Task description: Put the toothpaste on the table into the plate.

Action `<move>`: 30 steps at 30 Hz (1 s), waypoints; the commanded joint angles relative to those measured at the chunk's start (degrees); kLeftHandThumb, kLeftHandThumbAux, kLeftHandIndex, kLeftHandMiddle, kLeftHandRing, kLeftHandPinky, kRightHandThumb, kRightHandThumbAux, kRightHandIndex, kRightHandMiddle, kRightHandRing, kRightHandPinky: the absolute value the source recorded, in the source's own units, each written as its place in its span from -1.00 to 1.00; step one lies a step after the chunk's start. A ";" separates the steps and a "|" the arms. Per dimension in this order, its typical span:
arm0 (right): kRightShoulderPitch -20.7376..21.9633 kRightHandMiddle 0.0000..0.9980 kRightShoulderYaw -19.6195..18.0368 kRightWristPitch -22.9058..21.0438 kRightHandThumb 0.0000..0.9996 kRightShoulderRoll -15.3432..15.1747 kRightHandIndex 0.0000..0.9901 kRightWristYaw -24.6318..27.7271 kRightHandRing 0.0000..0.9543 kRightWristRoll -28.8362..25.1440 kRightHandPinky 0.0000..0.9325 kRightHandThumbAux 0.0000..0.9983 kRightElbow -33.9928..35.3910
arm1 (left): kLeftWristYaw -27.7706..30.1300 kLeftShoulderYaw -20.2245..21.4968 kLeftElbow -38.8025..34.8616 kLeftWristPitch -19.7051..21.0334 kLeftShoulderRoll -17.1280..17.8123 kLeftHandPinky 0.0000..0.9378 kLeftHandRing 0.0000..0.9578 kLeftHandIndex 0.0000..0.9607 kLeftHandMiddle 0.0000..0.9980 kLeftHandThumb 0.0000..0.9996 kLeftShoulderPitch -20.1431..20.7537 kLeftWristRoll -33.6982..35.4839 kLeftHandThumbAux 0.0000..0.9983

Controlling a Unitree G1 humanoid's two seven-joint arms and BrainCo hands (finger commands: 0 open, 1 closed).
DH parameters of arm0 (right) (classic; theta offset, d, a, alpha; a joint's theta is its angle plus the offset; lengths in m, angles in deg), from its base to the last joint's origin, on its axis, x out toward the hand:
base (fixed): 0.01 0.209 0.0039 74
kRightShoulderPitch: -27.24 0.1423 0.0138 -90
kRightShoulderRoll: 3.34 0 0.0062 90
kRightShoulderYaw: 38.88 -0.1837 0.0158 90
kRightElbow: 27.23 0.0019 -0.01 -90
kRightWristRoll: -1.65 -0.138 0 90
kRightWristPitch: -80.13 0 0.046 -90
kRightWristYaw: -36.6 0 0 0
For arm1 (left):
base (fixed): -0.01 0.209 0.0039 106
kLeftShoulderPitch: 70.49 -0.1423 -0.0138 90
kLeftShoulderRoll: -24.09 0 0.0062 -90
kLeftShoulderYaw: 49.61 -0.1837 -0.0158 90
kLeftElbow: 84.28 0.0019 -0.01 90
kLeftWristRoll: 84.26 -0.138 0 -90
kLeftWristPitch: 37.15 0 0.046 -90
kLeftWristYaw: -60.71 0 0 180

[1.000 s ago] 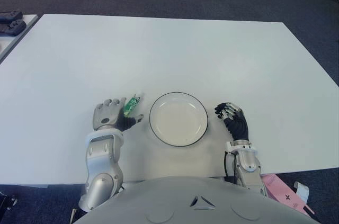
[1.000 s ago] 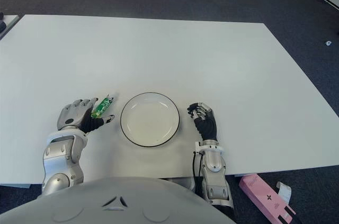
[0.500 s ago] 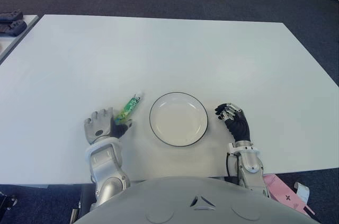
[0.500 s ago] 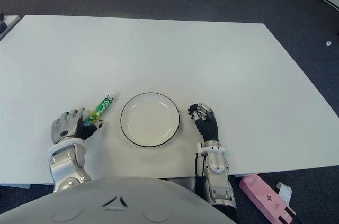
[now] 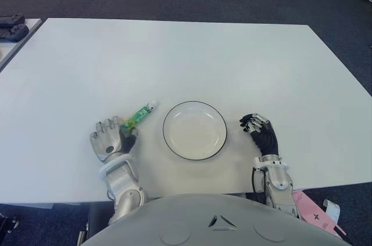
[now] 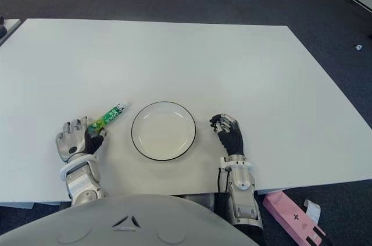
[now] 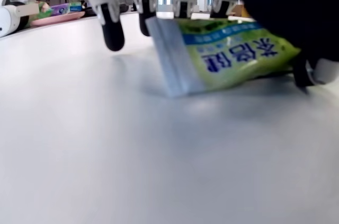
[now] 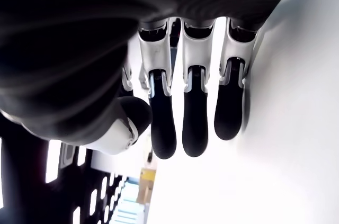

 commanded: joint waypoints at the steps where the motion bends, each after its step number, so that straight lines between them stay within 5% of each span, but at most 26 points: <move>1: 0.12 -0.03 -0.06 -1.16 0.41 -0.27 -0.14 0.90 0.00 -0.83 0.05 0.46 -1.37 | -4.23 -1.47 4.59 4.27 -8.78 -0.61 -0.84 -1.00 -0.72 -0.08 0.37 5.58 -0.33; 18: 0.56 -0.02 -0.82 0.27 0.41 -0.45 -0.14 2.15 0.01 -1.81 0.04 0.45 -1.99 | -18.17 -0.65 10.50 5.43 -7.56 -0.44 -0.71 -1.00 -0.56 0.15 3.28 19.92 -0.28; 30: 0.67 -0.03 -0.94 0.40 0.41 -0.50 -0.14 2.24 0.00 -1.95 0.04 0.45 -2.04 | -21.29 -2.91 11.19 7.61 -5.69 -0.60 -0.70 -1.00 -0.61 0.17 4.26 23.44 -0.26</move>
